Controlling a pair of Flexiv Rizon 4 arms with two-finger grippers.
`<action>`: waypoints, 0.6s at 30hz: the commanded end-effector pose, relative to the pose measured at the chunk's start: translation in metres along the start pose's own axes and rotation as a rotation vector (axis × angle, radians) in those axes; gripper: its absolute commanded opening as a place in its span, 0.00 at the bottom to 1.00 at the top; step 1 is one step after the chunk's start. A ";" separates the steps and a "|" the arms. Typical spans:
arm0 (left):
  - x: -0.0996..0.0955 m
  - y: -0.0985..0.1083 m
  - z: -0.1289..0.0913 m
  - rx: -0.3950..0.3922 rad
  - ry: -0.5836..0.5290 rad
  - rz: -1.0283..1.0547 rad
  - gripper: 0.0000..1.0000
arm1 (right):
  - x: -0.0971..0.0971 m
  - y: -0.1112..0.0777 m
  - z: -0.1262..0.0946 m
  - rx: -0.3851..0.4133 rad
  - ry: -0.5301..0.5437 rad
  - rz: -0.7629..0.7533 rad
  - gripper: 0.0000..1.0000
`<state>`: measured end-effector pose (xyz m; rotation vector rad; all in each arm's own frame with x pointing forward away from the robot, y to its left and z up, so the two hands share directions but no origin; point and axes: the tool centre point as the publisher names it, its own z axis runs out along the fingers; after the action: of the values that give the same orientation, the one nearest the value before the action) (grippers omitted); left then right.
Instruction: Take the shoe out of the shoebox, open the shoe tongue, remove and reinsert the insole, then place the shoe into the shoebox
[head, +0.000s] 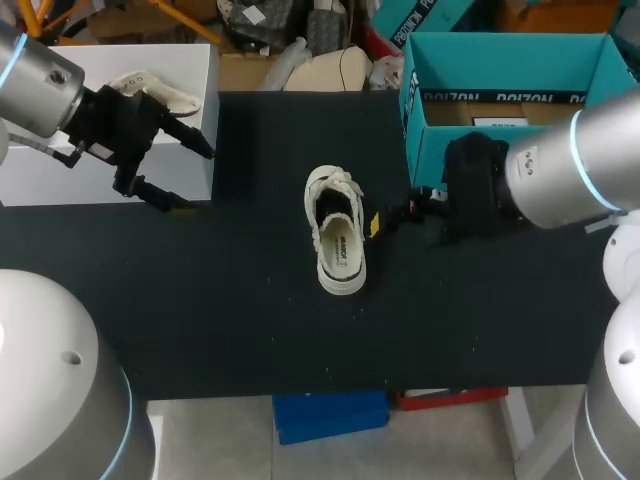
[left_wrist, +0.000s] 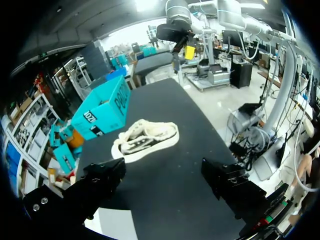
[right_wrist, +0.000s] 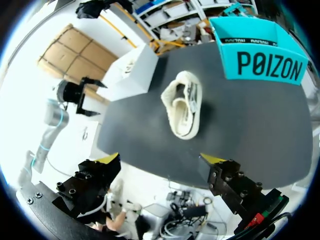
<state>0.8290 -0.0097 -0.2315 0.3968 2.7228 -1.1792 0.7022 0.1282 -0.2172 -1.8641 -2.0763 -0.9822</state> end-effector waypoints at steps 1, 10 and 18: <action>0.000 0.000 0.000 -0.004 0.001 -0.001 1.00 | 0.023 0.034 0.022 0.087 -0.160 0.013 1.00; 0.000 0.000 0.000 -0.004 0.001 -0.001 1.00 | 0.025 0.063 0.070 0.161 -0.390 0.047 1.00; 0.000 0.000 0.000 -0.004 0.001 -0.001 1.00 | 0.025 0.063 0.070 0.161 -0.390 0.047 1.00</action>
<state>0.8293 -0.0098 -0.2320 0.3976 2.7219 -1.1807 0.7679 0.1739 -0.2267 -2.0601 -2.1633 -0.5706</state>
